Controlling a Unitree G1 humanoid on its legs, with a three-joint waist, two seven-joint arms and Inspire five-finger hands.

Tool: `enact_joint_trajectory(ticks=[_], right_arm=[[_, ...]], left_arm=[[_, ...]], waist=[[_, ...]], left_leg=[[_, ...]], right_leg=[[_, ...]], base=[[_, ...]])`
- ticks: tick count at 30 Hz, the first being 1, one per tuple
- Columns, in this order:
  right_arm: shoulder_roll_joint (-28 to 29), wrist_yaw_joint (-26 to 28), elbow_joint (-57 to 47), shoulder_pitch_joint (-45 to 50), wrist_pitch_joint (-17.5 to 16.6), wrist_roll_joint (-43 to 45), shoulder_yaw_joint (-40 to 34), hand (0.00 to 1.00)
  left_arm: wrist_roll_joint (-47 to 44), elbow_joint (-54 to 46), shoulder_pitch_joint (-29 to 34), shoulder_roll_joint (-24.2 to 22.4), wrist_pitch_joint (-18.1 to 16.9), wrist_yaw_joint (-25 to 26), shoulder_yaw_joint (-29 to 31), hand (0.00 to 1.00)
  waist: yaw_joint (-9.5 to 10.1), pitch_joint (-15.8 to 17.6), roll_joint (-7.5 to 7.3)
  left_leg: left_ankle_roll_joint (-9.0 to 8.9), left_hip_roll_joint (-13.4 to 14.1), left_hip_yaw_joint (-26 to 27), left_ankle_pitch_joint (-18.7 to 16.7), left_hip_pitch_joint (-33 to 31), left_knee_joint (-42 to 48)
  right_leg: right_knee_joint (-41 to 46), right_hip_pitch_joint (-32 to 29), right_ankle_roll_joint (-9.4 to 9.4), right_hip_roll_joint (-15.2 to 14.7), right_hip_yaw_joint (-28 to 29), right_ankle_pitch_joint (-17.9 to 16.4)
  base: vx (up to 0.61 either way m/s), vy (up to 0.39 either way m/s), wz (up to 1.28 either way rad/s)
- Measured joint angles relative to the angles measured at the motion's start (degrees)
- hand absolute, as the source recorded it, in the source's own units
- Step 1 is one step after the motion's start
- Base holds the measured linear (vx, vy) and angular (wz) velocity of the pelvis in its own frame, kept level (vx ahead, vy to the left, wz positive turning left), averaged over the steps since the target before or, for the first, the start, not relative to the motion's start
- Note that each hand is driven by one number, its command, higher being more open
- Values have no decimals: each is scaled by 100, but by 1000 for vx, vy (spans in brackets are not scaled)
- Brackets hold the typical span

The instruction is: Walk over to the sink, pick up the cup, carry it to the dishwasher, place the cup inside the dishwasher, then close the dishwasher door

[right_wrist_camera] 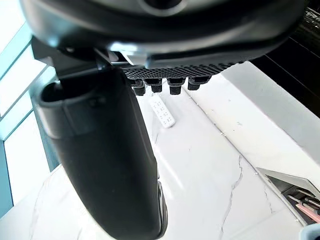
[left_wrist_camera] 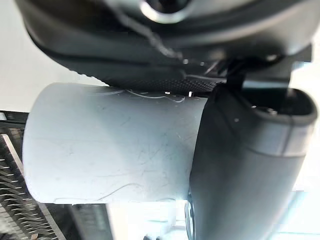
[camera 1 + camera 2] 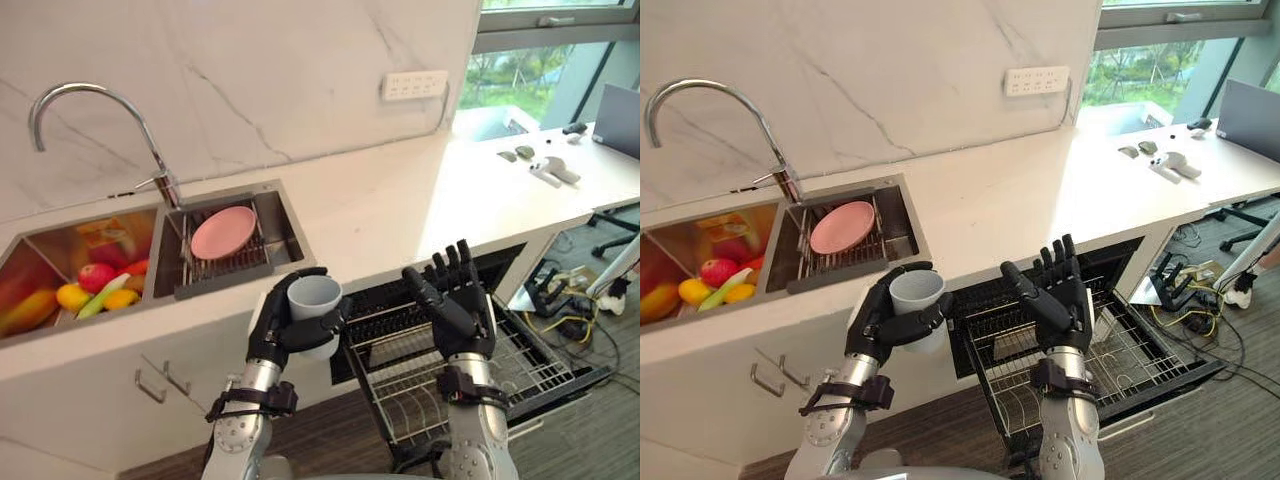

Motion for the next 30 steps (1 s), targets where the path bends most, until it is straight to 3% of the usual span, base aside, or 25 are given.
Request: enact_joint_trajectory(ticks=[1, 2, 4, 6, 11, 17, 19, 20, 22, 23, 24, 25, 27, 30], right_arm=[[-55, 1, 56, -23, 0, -3, 52, 100], [-98, -2, 160, -45, 1, -8, 138, 100], [-48, -33, 267, -27, 0, -8, 279, 100], [27, -84, 326, -91, 0, -7, 263, 100], [55, -212, 565, -283, 2, -11, 208, 100], [176, -328, 586, -389, 13, -65, -68, 100], [232, -343, 552, -438, 24, -116, -88, 100], [272, -342, 452, -450, 56, -164, -88, 100], [324, -324, 360, -458, 83, -221, -85, 100], [358, -259, 348, -512, 113, -237, -61, 100], [355, -221, 348, -537, 119, -236, -53, 100], [310, -167, 354, -612, 121, -233, -24, 100], [189, -82, 352, -694, 108, -219, -40, 100], [92, -57, 342, -735, 47, -202, -155, 100]], left_arm=[[0, 0, 5, -1, 0, 0, -2, 0], [-2, -7, -7, 2, -3, 0, 8, 0], [-26, -4, -129, 239, -44, -32, -44, 0], [-44, 10, -221, 411, -46, -178, -209, 0], [5, 149, -429, 485, -44, -447, -314, 0], [0, 104, -735, 450, 74, -381, -353, 0], [-3, 103, -865, 394, 115, -216, -347, 0], [-10, 89, -938, 340, 116, -70, -318, 0], [-10, 18, -947, 326, 120, 76, -292, 0], [-7, -142, -944, 326, 127, 167, -153, 0], [-4, -193, -958, 316, 127, 202, -87, 0], [7, -285, -974, 220, 127, 266, 74, 0], [23, -338, -1044, 128, 119, 371, 278, 0], [44, -321, -1266, 203, 34, 379, 286, 0]], waist=[[26, -11, 27], [68, -58, 54], [-104, -169, -232], [-140, -183, -336], [-251, -193, -324], [-354, -164, -360], [-355, -151, -382], [-353, -148, -389], [-327, -158, -372], [-275, -154, -405], [-296, -159, -416], [-273, -161, -405], [-254, -147, -428], [-277, -111, -501]], left_leg=[[-2, -59, -58, 363, 63, -329], [-469, -100, -105, 738, 143, -488], [-410, -423, -48, 781, 357, -991], [-303, -628, 18, 879, 525, -1309], [-211, -870, 220, 1123, 918, -1966], [-145, -834, 804, 1088, 982, -2090], [-118, -801, 1050, 1038, 983, -2089], [-109, -760, 1258, 972, 982, -2088], [-139, -655, 1491, 899, 982, -2068], [-151, -518, 1699, 815, 909, -1897], [-182, -469, 1720, 769, 839, -1789], [-220, -380, 1712, 662, 744, -1625], [-227, -349, 1591, 584, 673, -1456], [-140, -403, 1544, 461, 583, -1321]], right_leg=[[-25, 3, 52, -10, 98, 14], [-82, 20, 207, -30, 261, 9], [-379, 88, 351, -308, 302, 99], [-463, 122, 424, -490, 321, 148], [-740, 208, 634, -648, 449, 307], [-1027, -75, 607, -606, 909, 646], [-1164, -189, 531, -588, 967, 774], [-1230, -294, 378, -590, 901, 824], [-1226, -404, -76, -694, 322, 883], [-1120, -533, -497, -808, -347, 1088], [-1040, -603, -517, -819, -541, 1168], [-716, -824, -372, -874, -1063, 1446], [-392, -1043, -285, -985, -1396, 1557], [-1104, -764, 193, -850, -1176, 1877]], base=[[222, 182, -64], [272, 195, -53], [257, 200, -12], [120, 166, 3], [21, 78, -14], [-37, 64, -54], [-47, 64, -68], [-43, 55, -79], [-2, 57, -92], [46, 40, -83], [71, 6, -101], [56, -31, -73], [51, -12, -65], [40, 41, 0]])
